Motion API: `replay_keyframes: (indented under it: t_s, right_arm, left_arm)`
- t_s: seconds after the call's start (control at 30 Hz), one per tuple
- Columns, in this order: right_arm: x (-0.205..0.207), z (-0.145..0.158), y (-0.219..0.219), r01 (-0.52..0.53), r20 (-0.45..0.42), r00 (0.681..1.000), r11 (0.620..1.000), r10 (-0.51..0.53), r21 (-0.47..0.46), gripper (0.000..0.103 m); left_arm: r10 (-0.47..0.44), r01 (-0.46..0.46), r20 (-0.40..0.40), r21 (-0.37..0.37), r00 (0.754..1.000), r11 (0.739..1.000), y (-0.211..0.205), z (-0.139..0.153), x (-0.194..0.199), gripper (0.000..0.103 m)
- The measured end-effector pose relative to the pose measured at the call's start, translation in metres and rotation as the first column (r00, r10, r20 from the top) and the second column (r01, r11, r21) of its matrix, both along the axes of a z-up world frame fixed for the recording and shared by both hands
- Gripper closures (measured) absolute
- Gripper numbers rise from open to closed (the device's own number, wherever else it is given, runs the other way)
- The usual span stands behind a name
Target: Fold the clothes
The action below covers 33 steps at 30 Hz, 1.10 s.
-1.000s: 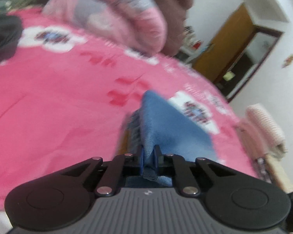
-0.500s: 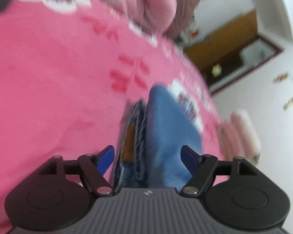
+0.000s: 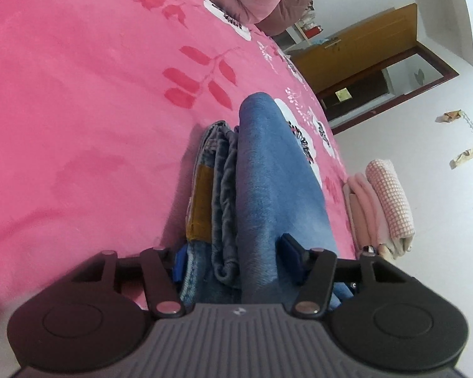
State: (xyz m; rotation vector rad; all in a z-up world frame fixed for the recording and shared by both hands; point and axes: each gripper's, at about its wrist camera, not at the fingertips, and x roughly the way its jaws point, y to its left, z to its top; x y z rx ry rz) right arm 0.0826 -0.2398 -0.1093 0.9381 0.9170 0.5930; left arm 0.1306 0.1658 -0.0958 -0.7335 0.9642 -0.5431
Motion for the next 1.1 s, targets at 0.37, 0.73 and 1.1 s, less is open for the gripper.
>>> replay_keyframes:
  t_s: [0.37, 0.73, 1.1]
  right_arm:
    - [-0.037, 0.03, -0.085, 0.027, 0.059, 0.998, 0.981, -0.016, -0.19, 0.06]
    - [-0.103, 0.086, -0.049, 0.255, 0.524, 0.851, 0.885, -0.014, -0.39, 0.056]
    - [-0.135, 0.048, 0.006, 0.355, 0.638, 0.756, 0.73, 0.143, -0.584, 0.067]
  left_arm:
    - [-0.162, 0.162, 0.052, 0.011, 0.985, 0.987, -0.073, 0.004, -0.041, 0.042]
    - [-0.091, -0.009, 0.402, 0.238, 0.911, 0.971, -0.077, 0.082, -0.047, 0.042]
    - [-0.212, -0.079, 0.449, 0.546, 0.868, 0.834, -0.133, 0.105, -0.047, 0.049]
